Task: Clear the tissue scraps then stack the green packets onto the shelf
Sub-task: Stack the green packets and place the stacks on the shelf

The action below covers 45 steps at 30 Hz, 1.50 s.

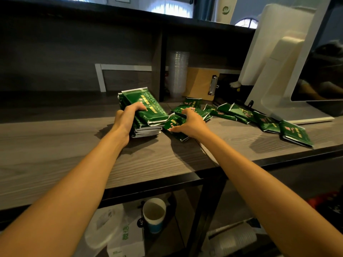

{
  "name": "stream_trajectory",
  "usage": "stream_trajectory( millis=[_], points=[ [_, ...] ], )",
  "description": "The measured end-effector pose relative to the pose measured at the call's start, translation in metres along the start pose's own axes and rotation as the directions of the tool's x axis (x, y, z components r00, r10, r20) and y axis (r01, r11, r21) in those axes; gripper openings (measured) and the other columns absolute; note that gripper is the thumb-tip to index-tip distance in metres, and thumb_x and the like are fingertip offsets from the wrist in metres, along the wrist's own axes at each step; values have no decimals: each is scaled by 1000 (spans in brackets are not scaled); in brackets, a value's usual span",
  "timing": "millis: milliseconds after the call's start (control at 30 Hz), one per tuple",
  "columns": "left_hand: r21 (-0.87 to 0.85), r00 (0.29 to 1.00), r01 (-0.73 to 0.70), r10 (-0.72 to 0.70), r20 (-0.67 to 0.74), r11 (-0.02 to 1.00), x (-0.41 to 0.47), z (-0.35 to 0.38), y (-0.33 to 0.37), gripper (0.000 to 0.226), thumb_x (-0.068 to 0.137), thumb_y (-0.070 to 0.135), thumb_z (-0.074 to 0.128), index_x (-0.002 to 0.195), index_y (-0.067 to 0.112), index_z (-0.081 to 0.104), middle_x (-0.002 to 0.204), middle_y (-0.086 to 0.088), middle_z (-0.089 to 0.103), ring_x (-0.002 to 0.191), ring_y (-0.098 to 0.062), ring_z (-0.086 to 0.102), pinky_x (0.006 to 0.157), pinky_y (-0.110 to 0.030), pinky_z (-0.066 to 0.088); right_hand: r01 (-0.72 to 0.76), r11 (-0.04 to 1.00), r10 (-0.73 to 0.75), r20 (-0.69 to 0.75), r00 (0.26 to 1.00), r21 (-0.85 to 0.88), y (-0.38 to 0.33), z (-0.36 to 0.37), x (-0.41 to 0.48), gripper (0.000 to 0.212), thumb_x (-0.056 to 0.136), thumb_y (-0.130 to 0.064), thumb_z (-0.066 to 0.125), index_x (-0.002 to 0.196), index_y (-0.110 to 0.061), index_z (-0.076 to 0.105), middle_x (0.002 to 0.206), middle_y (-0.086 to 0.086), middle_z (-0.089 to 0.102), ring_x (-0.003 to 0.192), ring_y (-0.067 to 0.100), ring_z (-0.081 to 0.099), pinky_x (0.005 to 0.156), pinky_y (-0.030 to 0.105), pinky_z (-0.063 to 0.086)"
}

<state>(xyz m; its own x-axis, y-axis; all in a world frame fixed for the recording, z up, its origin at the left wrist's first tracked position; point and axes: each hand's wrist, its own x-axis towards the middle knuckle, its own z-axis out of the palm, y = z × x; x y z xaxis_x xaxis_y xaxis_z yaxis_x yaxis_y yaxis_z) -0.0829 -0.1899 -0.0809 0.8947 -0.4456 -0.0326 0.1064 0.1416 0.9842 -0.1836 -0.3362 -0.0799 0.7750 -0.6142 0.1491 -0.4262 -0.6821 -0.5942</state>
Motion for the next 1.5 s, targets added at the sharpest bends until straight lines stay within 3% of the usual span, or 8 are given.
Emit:
stream_trajectory(
  millis=[233,367,467,633,933,1133,1267,1500],
  points=[
    [45,976,-172,176,-129,984,2,-6,3,56,74,14,69,122,11,40,95,1,58,87,-15,59,69,-28,49,-37,789,203,-203,958,614,-7,9,9,27,88,3,52,105,-12,37,87,4,47,69,13,49,61,30,43],
    [55,956,-231,237,-171,971,1,-7,5,57,70,6,69,115,18,34,89,4,55,88,-16,57,81,-36,50,50,531,168,-163,972,846,-14,3,10,39,91,7,49,128,-5,43,99,1,56,86,10,56,85,29,50],
    [29,965,-211,213,-154,977,3,-9,5,53,71,5,68,112,16,37,88,3,55,83,-13,57,80,-36,51,103,458,26,-129,991,883,-19,0,8,30,91,8,47,110,-9,62,94,-2,66,90,10,60,101,33,42],
    [-18,981,-164,161,-108,986,7,-10,2,57,72,25,68,121,9,44,97,-4,61,89,-18,61,71,-32,51,93,603,-117,-28,993,793,-34,15,14,18,88,7,53,99,-4,63,80,1,64,76,12,60,76,23,50],
    [-9,983,-175,174,-53,984,3,-2,-1,87,74,54,67,139,13,26,113,4,49,99,-9,49,87,-29,39,54,661,-69,-10,998,749,-51,37,25,15,86,-16,66,87,-11,52,91,9,59,92,21,56,89,35,43],
    [-69,997,-76,78,22,995,13,-8,-2,99,40,36,79,129,12,44,111,-10,66,92,-23,69,77,-39,57,113,679,-163,-2,987,726,-49,20,27,19,88,-12,61,71,-13,55,75,3,57,77,17,54,72,26,42],
    [-129,995,19,-6,95,991,15,-10,0,77,48,32,75,120,11,58,107,-10,70,94,-26,69,83,-39,56,70,680,23,-117,993,730,-31,16,43,12,89,-7,54,81,-10,62,83,6,61,82,18,55,71,28,42],
    [-82,989,99,-89,116,992,14,-8,0,40,75,27,65,112,12,65,100,-9,72,91,-25,69,76,-31,54,-134,986,98,-314,944,-96,20,16,62,49,92,-23,49,137,-5,40,144,15,39,137,31,27,111,40,23]
  ],
)
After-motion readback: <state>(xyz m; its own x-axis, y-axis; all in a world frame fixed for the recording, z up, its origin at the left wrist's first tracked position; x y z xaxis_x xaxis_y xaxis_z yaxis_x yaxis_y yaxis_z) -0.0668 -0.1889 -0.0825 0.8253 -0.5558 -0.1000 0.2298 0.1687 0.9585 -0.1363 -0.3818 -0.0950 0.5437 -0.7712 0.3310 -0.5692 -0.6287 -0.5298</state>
